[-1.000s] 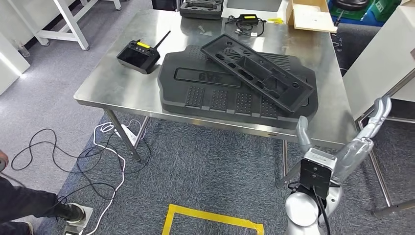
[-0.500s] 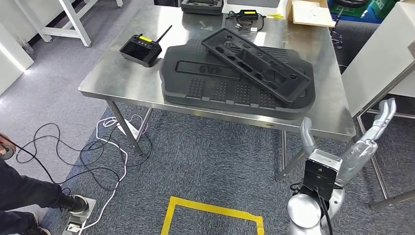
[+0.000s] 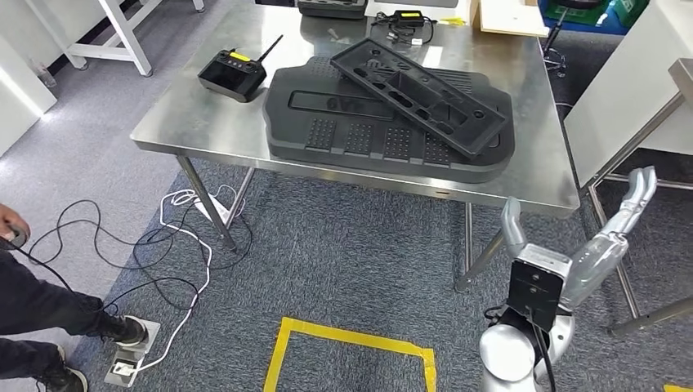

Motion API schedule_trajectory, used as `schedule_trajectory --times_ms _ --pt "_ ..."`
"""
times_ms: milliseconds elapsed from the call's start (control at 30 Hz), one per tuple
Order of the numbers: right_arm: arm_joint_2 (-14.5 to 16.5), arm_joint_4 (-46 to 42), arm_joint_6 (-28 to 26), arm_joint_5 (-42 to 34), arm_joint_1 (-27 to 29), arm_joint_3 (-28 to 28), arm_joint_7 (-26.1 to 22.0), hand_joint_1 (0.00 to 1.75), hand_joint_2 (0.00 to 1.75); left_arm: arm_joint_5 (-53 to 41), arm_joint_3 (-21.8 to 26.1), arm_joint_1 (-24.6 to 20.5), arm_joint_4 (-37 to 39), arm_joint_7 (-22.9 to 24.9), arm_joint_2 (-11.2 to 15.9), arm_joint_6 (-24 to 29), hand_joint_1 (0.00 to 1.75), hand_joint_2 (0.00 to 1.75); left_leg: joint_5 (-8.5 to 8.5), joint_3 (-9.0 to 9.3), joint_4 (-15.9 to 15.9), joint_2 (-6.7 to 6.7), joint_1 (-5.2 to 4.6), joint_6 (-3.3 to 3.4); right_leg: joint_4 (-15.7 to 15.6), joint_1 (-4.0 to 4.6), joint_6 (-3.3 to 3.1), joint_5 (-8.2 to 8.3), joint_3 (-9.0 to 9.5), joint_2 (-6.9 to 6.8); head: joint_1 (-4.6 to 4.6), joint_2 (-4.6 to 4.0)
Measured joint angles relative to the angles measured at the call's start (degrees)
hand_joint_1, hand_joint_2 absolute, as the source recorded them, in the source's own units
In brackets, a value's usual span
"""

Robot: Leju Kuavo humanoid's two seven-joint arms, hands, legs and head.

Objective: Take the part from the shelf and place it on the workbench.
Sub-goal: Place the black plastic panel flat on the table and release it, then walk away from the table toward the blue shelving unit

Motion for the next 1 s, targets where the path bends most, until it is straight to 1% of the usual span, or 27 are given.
schedule_trajectory --times_ms 67,100,133,167,200,233,267,300,333,367,400,433,467,533,567,600,633,667,700,733,767,800,833,900,933,967,1000 --pt "0.0 0.0 0.0 0.2 0.0 0.0 0.4 0.00 1.75 0.1 0.0 0.1 0.0 0.0 0.0 0.0 0.00 0.00 0.72 -0.46 -0.2 0.14 0.00 0.88 0.1 -0.16 0.73 0.14 -0.25 0.07 0.02 0.00" --pt "-0.1 0.0 0.0 0.2 0.0 0.0 0.6 0.00 1.75 0.2 0.0 0.1 0.0 -0.1 0.0 -0.1 0.00 0.00 1.17 -0.76 -0.3 0.24 0.04 1.36 0.8 -0.25 1.02 -0.67 -0.62 0.11 0.12 0.00" --pt "-0.1 0.0 0.0 0.3 0.0 0.0 0.7 0.00 1.75 0.2 0.0 0.0 0.0 -0.2 0.0 -0.1 0.00 0.00 1.66 -1.18 -0.5 0.35 0.12 1.82 2.6 -0.33 1.25 -2.31 -1.35 0.17 0.26 0.00" --pt "-0.1 0.0 0.0 0.4 -0.1 0.0 0.9 0.00 1.75 0.2 0.0 0.0 0.0 -0.2 0.0 -0.1 0.00 0.00 2.10 -1.68 -0.6 0.43 0.13 2.12 5.5 -0.40 1.43 -4.70 -2.41 0.20 0.43 0.00" --pt "-0.1 0.0 0.0 0.5 -0.1 0.0 1.0 0.00 1.75 0.3 0.0 0.0 0.0 -0.3 0.0 -0.2 0.00 0.00 2.49 -2.27 -0.6 0.44 0.07 2.31 9.1 -0.40 1.59 -7.15 -3.66 0.22 0.61 0.00" --pt "-0.1 0.0 0.0 0.6 -0.1 0.0 1.1 0.00 1.75 0.3 0.0 0.0 0.0 -0.3 0.0 -0.2 0.00 0.00 2.86 -2.84 -0.5 0.47 -0.01 2.39 12.6 -0.42 1.71 -9.07 -4.68 0.24 0.67 0.00" --pt "-0.1 0.0 0.0 0.7 -0.1 0.0 1.2 0.00 1.75 0.3 0.0 0.0 0.0 -0.3 0.0 -0.2 0.00 0.00 3.22 -3.38 -0.4 0.48 -0.09 2.40 14.7 -0.42 1.77 -9.98 -4.97 0.24 0.69 0.00" --pt "-0.1 0.0 0.0 0.8 -0.1 0.0 1.2 0.00 1.75 0.3 0.0 0.0 0.0 -0.3 0.0 -0.3 0.00 0.00 3.54 -3.85 -0.4 0.49 -0.14 2.37 14.8 -0.41 1.76 -9.74 -4.24 0.24 0.69 0.00" --pt "-0.1 0.0 0.0 0.9 -0.1 0.0 1.3 0.00 1.75 0.3 0.0 0.0 0.0 -0.3 0.0 -0.3 0.00 0.00 3.82 -4.25 -0.3 0.48 -0.16 2.29 12.5 -0.40 1.65 -8.55 -2.37 0.24 0.70 0.00" --pt "-0.1 0.0 0.0 1.0 -0.2 0.0 1.3 0.00 1.75 0.3 0.0 0.0 0.0 -0.4 0.0 -0.3 0.00 0.00 4.08 -4.55 -0.2 0.46 -0.17 2.14 8.4 -0.39 1.43 -6.82 0.40 0.24 0.74 0.00" --pt "-0.1 0.0 0.0 1.1 -0.3 0.0 1.3 0.00 1.75 0.3 0.0 0.0 0.0 -0.4 0.0 -0.4 0.00 0.00 4.31 -4.78 -0.1 0.44 -0.20 1.94 3.9 -0.34 1.17 -5.54 3.07 0.25 0.81 0.00" --pt "-0.1 0.0 0.0 1.1 -0.5 0.0 1.2 0.00 1.75 0.3 0.0 0.0 0.0 -0.4 0.0 -0.4 0.00 0.00 4.55 -5.00 0.0 0.42 -0.26 1.65 0.4 -0.21 0.87 -4.58 5.01 0.29 0.86 0.00" --pt "-0.1 0.0 0.0 1.1 -0.5 0.0 1.1 0.00 1.75 0.3 0.0 0.0 0.0 -0.4 0.0 -0.4 0.00 0.00 4.81 -5.18 0.1 0.43 -0.30 1.33 -1.7 -0.05 0.58 -4.12 6.00 0.34 0.91 0.00" --pt "-0.1 0.0 0.0 1.1 -0.4 0.0 0.8 0.00 1.75 0.4 0.0 0.0 0.0 -0.3 0.0 -0.5 0.00 0.00 5.41 -5.43 0.1 0.44 -0.34 0.61 -2.3 0.24 -0.01 -3.67 5.81 0.40 0.92 0.00" --pt "-0.1 0.0 0.0 1.0 -0.4 0.0 0.7 0.00 1.75 0.5 0.0 0.0 0.0 -0.3 0.0 -0.5 0.00 0.00 5.35 -5.55 0.3 0.35 -0.27 0.28 -2.4 0.14 -0.31 -3.25 5.60 0.30 0.93 0.00" --pt "-0.1 0.0 0.0 1.0 -0.4 0.0 0.6 0.00 1.75 0.6 0.0 0.0 0.0 -0.3 0.0 -0.5 0.00 0.00 4.64 -5.87 1.0 0.24 -0.23 -0.01 -2.6 0.00 -0.67 -2.78 5.33 0.20 0.89 0.00" --pt "-0.1 0.0 0.0 1.0 -0.5 0.0 0.5 0.00 1.75 0.7 0.0 0.0 0.0 -0.4 0.0 -0.5 0.00 0.00 3.13 -6.55 2.7 0.13 -0.20 -0.28 -2.7 -0.17 -1.03 -2.29 4.95 0.09 0.74 0.00" --pt "0.0 0.0 0.0 1.0 -0.6 0.1 0.4 0.00 1.75 0.9 0.0 0.0 0.0 -0.4 0.0 -0.5 0.00 0.00 0.89 -7.57 5.5 0.04 -0.10 -0.52 -2.7 -0.27 -1.31 -1.87 4.48 -0.04 0.57 0.00" --pt "0.0 0.1 0.0 1.0 -0.6 0.1 0.3 0.00 1.75 1.1 0.0 0.0 0.0 -0.4 0.0 -0.5 0.00 0.00 -1.58 -8.86 9.1 0.03 -0.06 -0.75 -2.6 -0.26 -1.51 -1.54 3.88 -0.10 0.40 0.00" --pt "0.0 0.1 0.0 1.0 -0.6 0.1 0.3 0.00 1.75 1.2 0.0 0.0 0.0 -0.4 0.0 -0.5 0.00 0.00 -3.60 -9.94 12.7 0.04 -0.01 -0.95 -2.4 -0.24 -1.59 -1.24 3.26 -0.18 0.28 0.00" --pt "0.0 0.2 0.0 1.0 -0.6 0.1 0.2 0.00 1.75 1.3 0.0 0.0 0.0 -0.4 0.0 -0.5 0.00 0.00 -4.72 -10.35 15.1 0.05 0.02 -1.09 -2.2 -0.23 -1.57 -0.98 2.64 -0.25 0.25 0.00" --pt "0.0 0.3 0.0 1.0 -0.6 0.1 0.2 0.00 1.75 1.3 0.0 0.1 0.0 -0.4 0.0 -0.5 0.00 0.00 -4.81 -9.77 15.6 0.06 0.05 -1.15 -1.9 -0.24 -1.50 -0.76 2.06 -0.29 0.25 0.00" --pt "0.0 0.3 0.0 1.0 -0.6 0.1 0.2 0.00 1.75 1.4 0.0 0.1 0.0 -0.4 0.0 -0.5 0.00 0.00 -3.90 -8.04 13.7 0.06 0.09 -1.13 -1.6 -0.26 -1.40 -0.60 1.58 -0.31 0.23 0.00" --pt "0.0 0.4 0.0 1.0 -0.6 0.1 0.0 0.00 1.75 1.4 0.0 0.0 0.0 -0.4 0.0 -0.5 0.00 0.00 -1.27 -2.89 5.8 0.04 0.18 -0.94 -1.0 -0.23 -1.11 -0.39 0.88 -0.31 0.18 0.00" --pt "0.0 0.4 0.0 1.0 -0.7 0.1 -0.1 0.00 1.75 1.4 0.0 0.0 0.0 -0.4 0.0 -0.5 0.00 0.00 -0.34 -1.04 2.4 0.01 0.14 -0.71 -0.7 -0.14 -0.89 -0.31 0.61 -0.30 0.18 0.00" --pt "0.0 0.4 0.0 1.0 -0.7 0.1 -0.3 0.00 1.75 1.4 0.0 0.0 0.0 -0.5 0.0 -0.5 0.00 0.00 0.14 -0.06 0.3 -0.02 0.10 -0.45 -0.5 -0.07 -0.60 -0.18 0.40 -0.29 0.21 0.00" --pt "0.0 0.5 0.0 1.0 -0.8 0.1 -0.4 0.00 1.75 1.4 0.0 0.0 0.0 -0.5 0.0 -0.5 0.00 0.00 0.24 0.05 -0.3 -0.05 -0.01 -0.13 -0.4 0.01 -0.25 -0.01 0.25 -0.29 0.25 0.00"
